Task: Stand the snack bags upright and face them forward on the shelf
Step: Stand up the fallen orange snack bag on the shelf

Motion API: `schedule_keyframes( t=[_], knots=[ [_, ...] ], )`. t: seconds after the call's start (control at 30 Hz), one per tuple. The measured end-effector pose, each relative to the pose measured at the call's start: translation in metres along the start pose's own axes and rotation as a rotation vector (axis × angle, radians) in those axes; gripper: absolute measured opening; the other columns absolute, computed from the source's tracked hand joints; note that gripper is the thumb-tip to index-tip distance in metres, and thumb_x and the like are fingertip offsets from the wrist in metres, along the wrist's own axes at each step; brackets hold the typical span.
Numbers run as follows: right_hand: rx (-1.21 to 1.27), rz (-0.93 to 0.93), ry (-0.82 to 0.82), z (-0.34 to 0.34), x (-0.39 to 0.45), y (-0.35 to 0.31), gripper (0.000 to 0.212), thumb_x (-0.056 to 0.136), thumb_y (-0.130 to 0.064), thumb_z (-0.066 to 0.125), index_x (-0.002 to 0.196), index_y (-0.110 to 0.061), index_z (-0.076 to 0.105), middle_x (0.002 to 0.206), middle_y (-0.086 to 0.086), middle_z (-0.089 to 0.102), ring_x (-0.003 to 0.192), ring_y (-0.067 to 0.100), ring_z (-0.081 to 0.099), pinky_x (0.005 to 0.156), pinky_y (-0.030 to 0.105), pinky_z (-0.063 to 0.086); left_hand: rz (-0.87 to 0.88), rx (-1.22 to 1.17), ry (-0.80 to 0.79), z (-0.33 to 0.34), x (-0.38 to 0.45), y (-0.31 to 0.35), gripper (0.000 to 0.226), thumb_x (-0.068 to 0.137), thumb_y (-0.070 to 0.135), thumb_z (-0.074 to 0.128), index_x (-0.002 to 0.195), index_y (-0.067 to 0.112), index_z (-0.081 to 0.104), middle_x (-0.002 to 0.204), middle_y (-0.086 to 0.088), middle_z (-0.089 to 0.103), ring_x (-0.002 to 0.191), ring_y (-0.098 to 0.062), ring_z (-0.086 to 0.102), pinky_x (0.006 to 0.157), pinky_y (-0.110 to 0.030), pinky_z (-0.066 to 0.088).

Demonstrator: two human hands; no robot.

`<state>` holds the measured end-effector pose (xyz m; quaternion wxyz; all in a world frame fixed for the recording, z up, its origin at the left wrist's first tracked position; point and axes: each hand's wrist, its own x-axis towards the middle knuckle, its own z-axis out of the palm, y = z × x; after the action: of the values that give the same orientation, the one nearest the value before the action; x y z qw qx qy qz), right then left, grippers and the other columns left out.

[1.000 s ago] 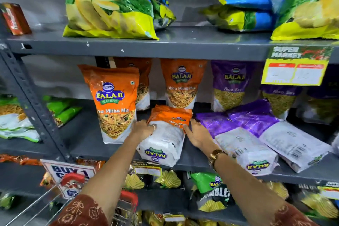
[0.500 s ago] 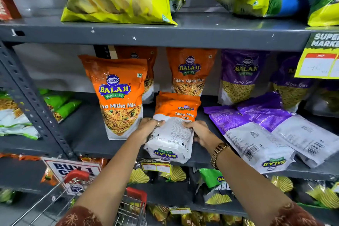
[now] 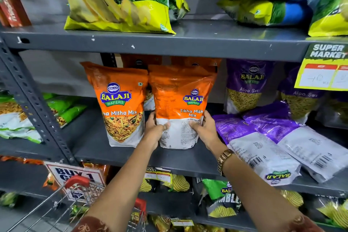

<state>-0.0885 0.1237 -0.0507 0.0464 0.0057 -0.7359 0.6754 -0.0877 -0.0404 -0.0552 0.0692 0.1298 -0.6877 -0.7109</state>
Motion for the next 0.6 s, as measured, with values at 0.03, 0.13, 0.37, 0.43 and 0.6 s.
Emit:
schedule_keyframes(
  t=[0.03,0.13,0.37,0.43,0.6],
  knots=[
    [-0.007,-0.005,-0.006,0.0,-0.001,0.001,0.04,0.078,-0.002,0.067,0.111,-0.019,0.051,0.117,0.011,0.064,0.11,0.026,0.06,0.1,0.052,0.045,0.005,-0.006,-0.002,0.001,-0.001,-0.001,0.06,0.074,-0.009,0.064,0.127,0.014,0.047,0.117,-0.007,0.06,0.106,-0.024,0.056,0.098,-0.039,0.046],
    [-0.024,-0.028,-0.013,0.001,-0.002,0.002,0.042,0.078,-0.004,0.066,0.116,-0.017,0.05,0.118,0.011,0.064,0.11,0.026,0.06,0.1,0.052,0.045,0.02,-0.002,-0.013,0.001,-0.001,0.0,0.058,0.075,-0.009,0.063,0.127,0.013,0.048,0.115,-0.004,0.06,0.104,-0.022,0.056,0.093,-0.035,0.046],
    [0.043,0.001,0.099,-0.004,-0.006,-0.002,0.04,0.078,0.001,0.064,0.112,-0.016,0.05,0.112,0.006,0.062,0.108,0.023,0.058,0.097,0.043,0.047,-0.057,-0.159,-0.159,-0.003,-0.013,0.017,0.034,0.079,-0.011,0.038,0.093,0.014,0.056,0.084,0.001,0.07,0.093,-0.023,0.054,0.082,-0.03,0.044],
    [-0.018,-0.09,0.229,-0.005,-0.013,0.003,0.046,0.08,-0.005,0.063,0.122,-0.013,0.047,0.117,0.005,0.057,0.108,0.019,0.054,0.094,0.037,0.046,-0.099,-0.332,-0.094,-0.007,-0.014,0.021,0.035,0.081,-0.003,0.027,0.089,0.011,0.057,0.075,0.0,0.072,0.087,-0.023,0.052,0.073,-0.028,0.04],
    [-0.214,-0.254,0.297,0.005,-0.028,0.019,0.044,0.08,-0.023,0.066,0.118,-0.013,0.044,0.115,0.004,0.047,0.1,0.02,0.052,0.084,0.043,0.051,-0.168,-0.248,-0.091,0.002,-0.015,0.012,0.043,0.097,0.034,0.022,0.106,0.018,0.06,0.127,0.003,0.053,0.109,-0.019,0.05,0.096,-0.035,0.037]
  ],
)
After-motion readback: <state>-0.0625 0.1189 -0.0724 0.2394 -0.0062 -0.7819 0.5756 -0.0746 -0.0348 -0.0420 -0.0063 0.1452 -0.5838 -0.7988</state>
